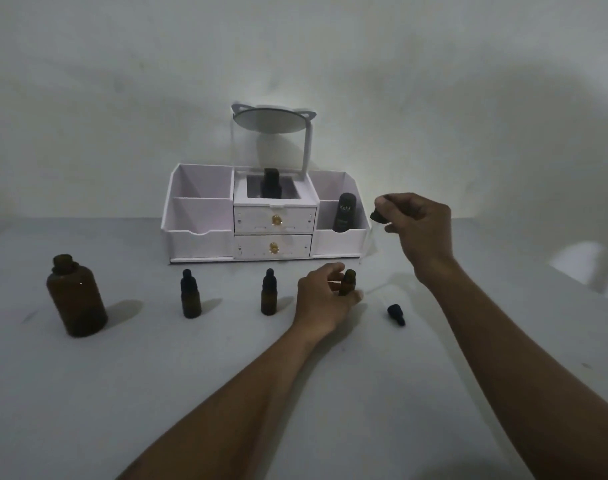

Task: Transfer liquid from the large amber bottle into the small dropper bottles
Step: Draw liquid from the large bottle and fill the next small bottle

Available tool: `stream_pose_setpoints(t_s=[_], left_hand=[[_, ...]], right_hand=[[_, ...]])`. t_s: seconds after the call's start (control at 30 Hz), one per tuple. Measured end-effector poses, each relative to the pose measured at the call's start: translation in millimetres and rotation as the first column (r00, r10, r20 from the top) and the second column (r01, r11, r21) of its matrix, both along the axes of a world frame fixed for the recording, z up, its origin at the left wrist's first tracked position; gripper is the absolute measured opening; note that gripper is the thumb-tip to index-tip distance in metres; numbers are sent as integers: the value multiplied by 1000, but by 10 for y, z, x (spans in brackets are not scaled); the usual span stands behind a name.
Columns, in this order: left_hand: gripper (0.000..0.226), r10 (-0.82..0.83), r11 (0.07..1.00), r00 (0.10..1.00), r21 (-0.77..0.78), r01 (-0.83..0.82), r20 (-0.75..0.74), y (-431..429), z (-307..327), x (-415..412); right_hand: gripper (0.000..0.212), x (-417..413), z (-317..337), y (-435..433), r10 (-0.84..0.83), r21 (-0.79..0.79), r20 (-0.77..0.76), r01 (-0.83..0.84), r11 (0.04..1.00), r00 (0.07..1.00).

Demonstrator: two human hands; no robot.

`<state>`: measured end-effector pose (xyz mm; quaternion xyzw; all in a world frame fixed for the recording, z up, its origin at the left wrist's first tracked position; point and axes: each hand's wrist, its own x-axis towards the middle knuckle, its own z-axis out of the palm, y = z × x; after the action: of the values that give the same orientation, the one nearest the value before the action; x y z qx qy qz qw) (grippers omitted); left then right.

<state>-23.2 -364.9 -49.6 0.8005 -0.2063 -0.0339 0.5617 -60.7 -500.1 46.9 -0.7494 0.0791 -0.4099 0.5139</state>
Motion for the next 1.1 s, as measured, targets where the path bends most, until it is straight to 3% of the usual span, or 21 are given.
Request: stream_pose_setpoints(t_s=[0.2,0.67,1.1], left_hand=[[41,-4,999,999,54,1,49,10,0,-8],[44,19,994,998,106,-25,53,-1,-2,6],[44,28,993,998,115,-34,55,-5,-3,21]], right_hand=[[19,86,-106,-22,-19,-27,-49,18,999,999],[17,114,-180,-6,-49,-77,-82,43,996,995],[12,85,-199,87,-83,-215,-41,72,974,996]])
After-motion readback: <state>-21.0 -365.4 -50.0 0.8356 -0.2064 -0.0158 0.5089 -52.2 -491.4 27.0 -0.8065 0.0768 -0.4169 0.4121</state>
